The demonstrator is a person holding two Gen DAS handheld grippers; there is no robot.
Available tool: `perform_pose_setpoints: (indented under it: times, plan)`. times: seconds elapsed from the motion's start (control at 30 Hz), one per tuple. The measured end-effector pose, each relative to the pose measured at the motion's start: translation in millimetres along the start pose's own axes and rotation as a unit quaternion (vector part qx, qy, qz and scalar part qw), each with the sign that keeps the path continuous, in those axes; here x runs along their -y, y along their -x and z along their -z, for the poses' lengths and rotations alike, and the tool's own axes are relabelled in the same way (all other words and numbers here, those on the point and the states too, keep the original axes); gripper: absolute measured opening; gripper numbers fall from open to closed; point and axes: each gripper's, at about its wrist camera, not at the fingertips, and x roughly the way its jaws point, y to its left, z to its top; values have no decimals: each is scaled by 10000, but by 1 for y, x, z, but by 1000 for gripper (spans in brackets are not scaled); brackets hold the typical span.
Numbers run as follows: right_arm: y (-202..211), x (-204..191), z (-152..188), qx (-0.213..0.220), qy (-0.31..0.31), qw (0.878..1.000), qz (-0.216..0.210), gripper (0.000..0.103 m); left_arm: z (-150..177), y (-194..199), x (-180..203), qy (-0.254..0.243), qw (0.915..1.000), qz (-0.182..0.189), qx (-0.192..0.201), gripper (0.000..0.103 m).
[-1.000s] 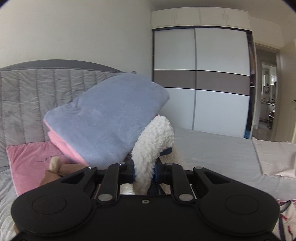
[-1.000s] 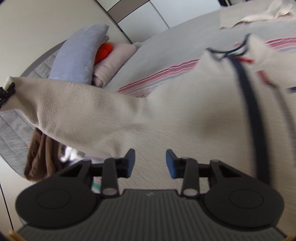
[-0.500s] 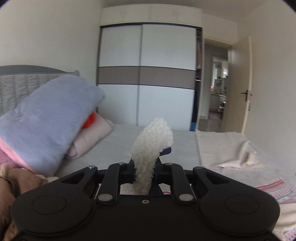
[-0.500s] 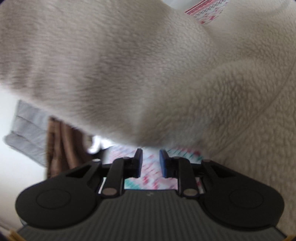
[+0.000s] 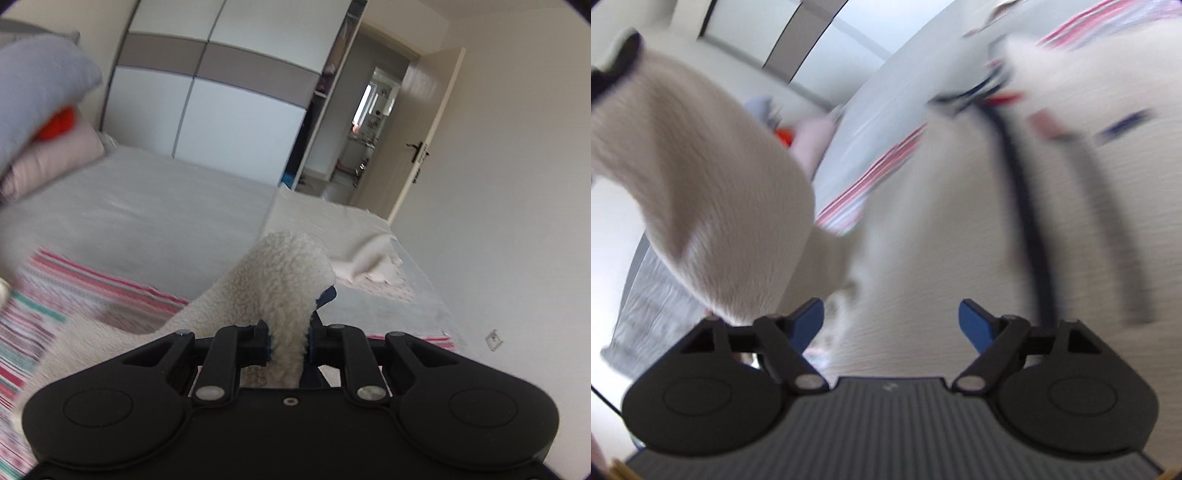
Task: Fold large clothes
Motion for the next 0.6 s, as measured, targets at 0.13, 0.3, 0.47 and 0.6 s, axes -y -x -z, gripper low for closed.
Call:
perform_pose_setpoints:
  times: [0.13,0.3,0.47,0.6]
  plan:
    - [41,41,-8,348,-363,9983,292,85,34,-28,27,149,9993,280,-222,17]
    - [90,92,-13,693,-805,9936,374,89,79,-55,46,33,9970,664,-406,25]
    - [111,128,-10,870,-1085,9898,299,91,106,-56,39,-230,9957,727,-527,80]
    - [113,144,-14,859,-1214,9888,98,91,99,-39,8,-325,9970,628,-310,83]
